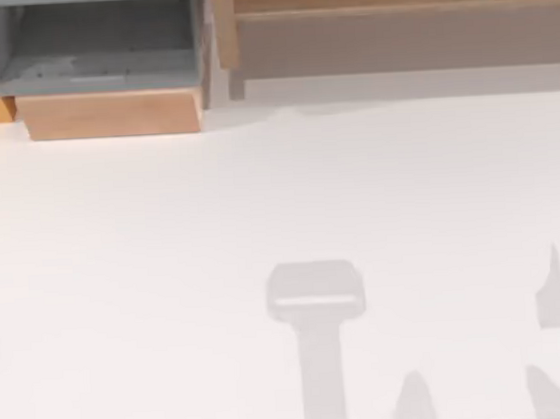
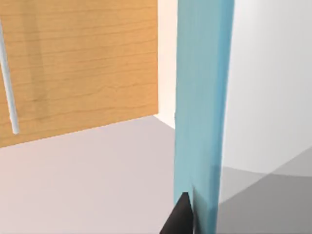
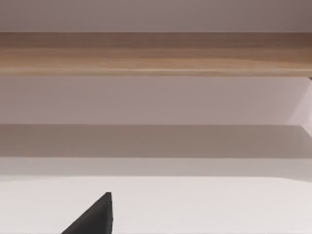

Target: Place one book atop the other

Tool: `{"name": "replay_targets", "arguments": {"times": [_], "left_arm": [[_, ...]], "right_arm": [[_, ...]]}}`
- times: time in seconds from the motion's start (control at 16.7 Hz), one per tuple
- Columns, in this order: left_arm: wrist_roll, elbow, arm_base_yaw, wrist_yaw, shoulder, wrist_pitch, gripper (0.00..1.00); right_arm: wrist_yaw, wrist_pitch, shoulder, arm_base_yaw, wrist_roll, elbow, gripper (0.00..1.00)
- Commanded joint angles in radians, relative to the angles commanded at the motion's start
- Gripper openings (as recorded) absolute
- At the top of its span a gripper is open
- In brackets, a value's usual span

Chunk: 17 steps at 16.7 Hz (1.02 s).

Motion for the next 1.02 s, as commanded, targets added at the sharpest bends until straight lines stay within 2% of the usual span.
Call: {"name": "replay_targets", "arguments": {"times": [0.18, 0.96, 1.02], "left_arm": [[0.000, 0.000, 0.000, 0.000, 0.000, 0.000, 0.00], [0.000, 0.000, 0.000, 0.000, 0.000, 0.000, 0.98], [0.000, 0.000, 0.000, 0.000, 0.000, 0.000, 1.00]], "right_arm": [[0.000, 0.000, 0.000, 0.000, 0.000, 0.000, 1.00], [0.000, 0.000, 0.000, 0.000, 0.000, 0.000, 1.00], [0.000, 0.000, 0.000, 0.000, 0.000, 0.000, 1.00]]}}
